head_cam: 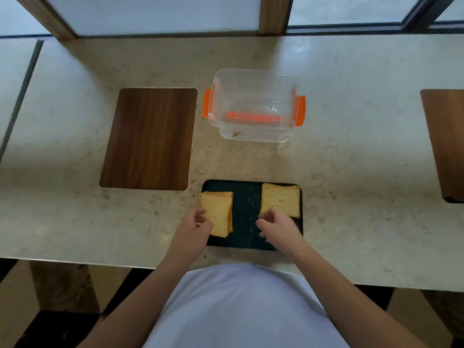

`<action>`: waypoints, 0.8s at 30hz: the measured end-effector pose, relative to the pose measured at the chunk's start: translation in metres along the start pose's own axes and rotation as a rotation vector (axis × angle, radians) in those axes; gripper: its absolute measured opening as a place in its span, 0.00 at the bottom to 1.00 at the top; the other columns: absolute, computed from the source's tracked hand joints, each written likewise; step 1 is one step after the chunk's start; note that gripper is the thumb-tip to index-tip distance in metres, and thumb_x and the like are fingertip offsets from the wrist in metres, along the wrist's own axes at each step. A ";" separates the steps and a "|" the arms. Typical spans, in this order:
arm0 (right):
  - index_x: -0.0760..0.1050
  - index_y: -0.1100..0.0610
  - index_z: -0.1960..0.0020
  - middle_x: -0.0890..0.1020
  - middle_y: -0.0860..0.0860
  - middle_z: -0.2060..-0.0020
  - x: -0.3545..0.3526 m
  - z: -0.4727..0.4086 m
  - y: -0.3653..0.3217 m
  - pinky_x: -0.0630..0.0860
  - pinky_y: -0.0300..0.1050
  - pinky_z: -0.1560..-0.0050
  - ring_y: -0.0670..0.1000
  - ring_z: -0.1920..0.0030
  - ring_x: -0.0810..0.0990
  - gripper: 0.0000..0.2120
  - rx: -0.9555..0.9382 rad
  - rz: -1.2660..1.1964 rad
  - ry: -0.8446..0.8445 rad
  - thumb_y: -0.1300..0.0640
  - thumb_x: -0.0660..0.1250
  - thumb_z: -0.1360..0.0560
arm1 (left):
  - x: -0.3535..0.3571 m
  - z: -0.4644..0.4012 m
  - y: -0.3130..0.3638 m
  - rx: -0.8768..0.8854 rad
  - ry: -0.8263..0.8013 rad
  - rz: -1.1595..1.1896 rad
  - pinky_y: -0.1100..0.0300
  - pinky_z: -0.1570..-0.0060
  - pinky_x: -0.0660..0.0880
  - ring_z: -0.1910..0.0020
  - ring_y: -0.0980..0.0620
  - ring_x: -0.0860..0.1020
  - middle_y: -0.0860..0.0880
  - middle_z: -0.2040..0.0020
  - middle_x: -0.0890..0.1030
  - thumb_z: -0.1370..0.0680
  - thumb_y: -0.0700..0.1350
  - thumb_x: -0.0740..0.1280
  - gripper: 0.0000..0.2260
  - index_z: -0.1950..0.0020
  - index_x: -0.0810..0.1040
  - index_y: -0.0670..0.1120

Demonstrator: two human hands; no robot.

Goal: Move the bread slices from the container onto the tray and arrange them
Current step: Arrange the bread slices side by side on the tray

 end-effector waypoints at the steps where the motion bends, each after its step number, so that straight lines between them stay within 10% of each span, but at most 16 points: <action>1: 0.73 0.44 0.50 0.81 0.45 0.53 0.007 -0.001 -0.001 0.84 0.48 0.53 0.46 0.54 0.83 0.04 0.006 -0.005 -0.040 0.50 0.65 0.24 | 0.000 -0.002 -0.001 -0.004 0.016 -0.009 0.49 0.45 0.78 0.49 0.56 0.76 0.54 0.46 0.76 0.22 0.46 0.65 0.13 0.37 0.72 0.53; 6: 0.74 0.45 0.51 0.83 0.47 0.55 0.043 -0.007 -0.016 0.85 0.52 0.51 0.49 0.53 0.84 0.05 0.039 -0.015 -0.143 0.48 0.66 0.27 | 0.002 -0.012 0.007 0.010 0.042 -0.068 0.51 0.58 0.78 0.60 0.55 0.74 0.56 0.59 0.73 0.24 0.42 0.65 0.14 0.60 0.65 0.60; 13: 0.70 0.49 0.52 0.81 0.51 0.53 0.073 -0.014 -0.032 0.83 0.54 0.54 0.52 0.53 0.84 0.11 0.070 0.006 -0.163 0.47 0.65 0.32 | 0.002 -0.021 0.009 0.037 0.036 -0.210 0.59 0.63 0.69 0.64 0.58 0.70 0.57 0.64 0.68 0.27 0.45 0.64 0.11 0.63 0.65 0.58; 15: 0.67 0.46 0.53 0.80 0.50 0.53 0.075 -0.015 -0.034 0.82 0.49 0.58 0.50 0.54 0.83 0.11 0.072 0.000 -0.169 0.47 0.66 0.31 | 0.001 -0.023 0.009 0.047 0.057 -0.270 0.48 0.55 0.73 0.57 0.49 0.73 0.51 0.60 0.71 0.29 0.45 0.64 0.02 0.59 0.71 0.50; 24: 0.70 0.52 0.57 0.79 0.49 0.61 0.074 -0.010 -0.036 0.76 0.42 0.67 0.48 0.61 0.80 0.10 0.069 -0.037 -0.156 0.51 0.70 0.29 | 0.002 -0.026 0.007 -0.023 0.131 -0.373 0.42 0.34 0.64 0.36 0.43 0.66 0.43 0.36 0.71 0.26 0.48 0.64 0.21 0.34 0.73 0.44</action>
Point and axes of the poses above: each hand's wrist, its own z-axis away from the middle knuckle, its own x-axis out of the palm, y = z × x, the point moved 4 cm from there along -z, towards the middle knuckle
